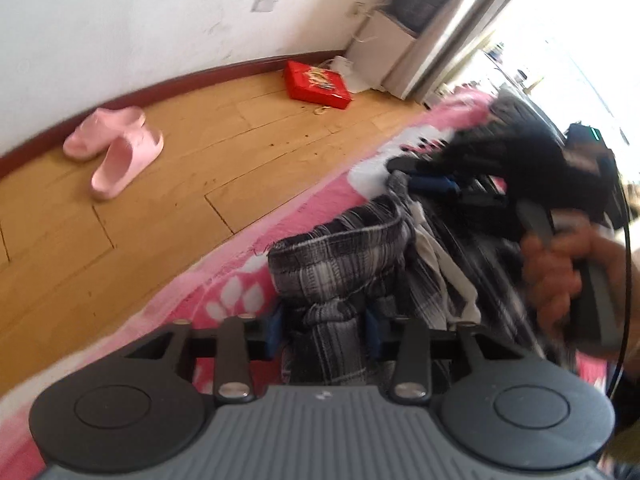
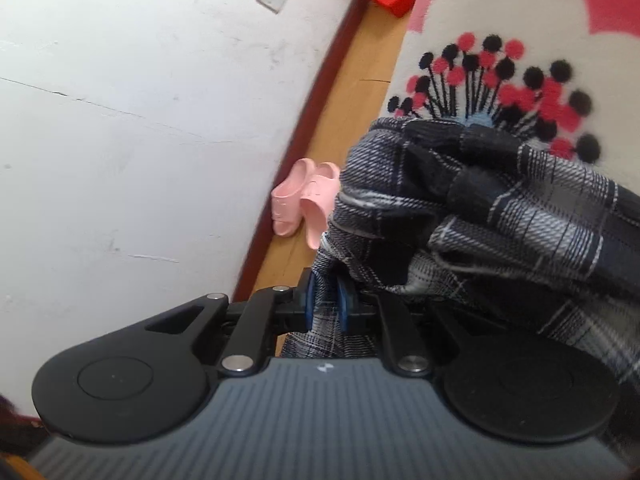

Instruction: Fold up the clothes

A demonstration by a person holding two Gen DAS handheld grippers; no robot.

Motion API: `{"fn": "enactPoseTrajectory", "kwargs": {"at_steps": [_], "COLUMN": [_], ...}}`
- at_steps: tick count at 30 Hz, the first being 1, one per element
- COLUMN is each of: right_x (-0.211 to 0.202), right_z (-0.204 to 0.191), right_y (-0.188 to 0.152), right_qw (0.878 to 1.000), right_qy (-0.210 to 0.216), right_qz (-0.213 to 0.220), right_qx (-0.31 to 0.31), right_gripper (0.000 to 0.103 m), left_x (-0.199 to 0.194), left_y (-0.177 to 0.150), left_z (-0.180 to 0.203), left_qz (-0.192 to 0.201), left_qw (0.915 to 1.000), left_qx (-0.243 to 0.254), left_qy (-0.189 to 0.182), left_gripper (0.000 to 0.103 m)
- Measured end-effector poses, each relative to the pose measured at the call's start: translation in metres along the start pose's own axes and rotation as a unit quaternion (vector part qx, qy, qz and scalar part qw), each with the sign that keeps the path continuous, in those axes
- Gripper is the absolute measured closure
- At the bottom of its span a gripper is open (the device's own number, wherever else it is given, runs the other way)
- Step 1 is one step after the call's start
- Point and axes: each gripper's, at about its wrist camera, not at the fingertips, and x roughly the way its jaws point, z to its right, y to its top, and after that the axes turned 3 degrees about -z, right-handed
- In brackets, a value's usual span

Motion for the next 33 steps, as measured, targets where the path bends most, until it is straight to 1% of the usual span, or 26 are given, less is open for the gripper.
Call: {"fn": "enactPoseTrajectory", "kwargs": {"at_steps": [2,4,6,8,10,11,12,14,16,17,18,19,20,22,23,24,26,27,28,29,30,31,33], "right_x": [0.003,0.007,0.009,0.007,-0.006,-0.018,-0.033,-0.071,-0.12,-0.147,-0.175,-0.202,-0.229,-0.287,-0.314,-0.333,-0.364,-0.376,-0.39,-0.393,-0.392,-0.392,-0.396], "right_z": [0.003,0.002,-0.002,-0.002,0.002,0.002,0.001,0.003,0.012,0.02,0.031,0.043,0.057,0.085,0.096,0.104,0.117,0.122,0.131,0.137,0.141,0.143,0.144], "right_y": [0.002,0.006,0.009,0.013,0.017,0.016,0.014,0.008,-0.004,-0.012,-0.022,-0.035,-0.05,-0.081,-0.101,-0.121,-0.164,-0.191,-0.22,-0.242,-0.262,-0.28,-0.317], "right_qw": [1.0,0.999,0.999,0.998,0.997,0.997,0.996,0.994,0.99,0.989,0.987,0.985,0.982,0.976,0.974,0.972,0.967,0.965,0.963,0.961,0.959,0.957,0.951], "right_qy": [0.012,0.014,0.014,0.028,0.064,0.075,0.083,0.096,0.101,0.095,0.086,0.079,0.073,0.059,0.051,0.043,0.029,0.024,0.021,0.018,0.013,0.004,-0.014], "right_qz": [-0.003,-0.007,-0.013,-0.023,-0.029,-0.021,-0.008,0.026,0.071,0.097,0.124,0.147,0.169,0.208,0.222,0.233,0.253,0.261,0.267,0.273,0.278,0.285,0.299], "right_qx": [-0.011,-0.03,-0.049,-0.051,-0.026,-0.027,-0.033,-0.053,-0.065,-0.063,-0.056,-0.044,-0.03,-0.008,-0.002,0.003,0.015,0.023,0.034,0.044,0.054,0.062,0.076], "right_gripper": [0.094,0.095,0.094,0.09,0.079,0.075,0.066,0.054,0.049,0.048,0.046,0.046,0.046,0.046,0.046,0.046,0.046,0.045,0.045,0.045,0.045,0.045,0.045], "left_x": [-0.001,-0.006,-0.013,-0.019,-0.022,-0.021,-0.02,-0.016,-0.014,-0.016,-0.017,-0.019,-0.022,-0.022,-0.021,-0.019,-0.015,-0.012,-0.01,-0.008,-0.006,-0.006,-0.008], "left_y": [-0.002,-0.004,-0.004,-0.004,-0.004,-0.004,-0.004,-0.002,0.0,0.001,0.002,0.002,0.001,0.0,0.0,0.0,0.0,0.0,0.0,0.0,-0.001,-0.002,-0.004], "left_z": [0.002,0.002,0.0,-0.004,-0.006,-0.007,-0.008,-0.012,-0.015,-0.017,-0.018,-0.02,-0.021,-0.024,-0.025,-0.027,-0.027,-0.026,-0.025,-0.025,-0.024,-0.025,-0.026], "left_qz": [0.005,0.011,0.02,0.028,0.03,0.03,0.029,0.023,0.016,0.013,0.009,0.008,0.008,-0.006,-0.015,-0.023,-0.034,-0.035,-0.036,-0.034,-0.03,-0.025,-0.013], "left_qw": [0.9999,0.9994,0.9981,0.9963,0.9951,0.9947,0.9943,0.9937,0.9933,0.9933,0.9933,0.9931,0.993,0.9937,0.9936,0.9934,0.9931,0.9935,0.9939,0.9942,0.9944,0.9939,0.9919], "left_qx": [-0.01,-0.03,-0.053,-0.073,-0.08,-0.081,-0.083,-0.096,-0.108,-0.11,-0.112,-0.114,-0.116,-0.112,-0.111,-0.112,-0.109,-0.105,-0.1,-0.099,-0.1,-0.106,-0.125], "left_qy": [0.008,0.015,0.025,0.037,0.05,0.056,0.06,0.051,0.04,0.033,0.027,0.023,0.022,0.004,-0.006,-0.015,-0.028,-0.029,-0.031,-0.027,-0.02,-0.017,-0.015], "left_gripper": [0.082,0.09,0.093,0.093,0.093,0.093,0.093,0.092,0.086,0.082,0.073,0.069,0.067,0.053,0.051,0.051,0.051,0.052,0.056,0.063,0.085,0.093,0.096]}}
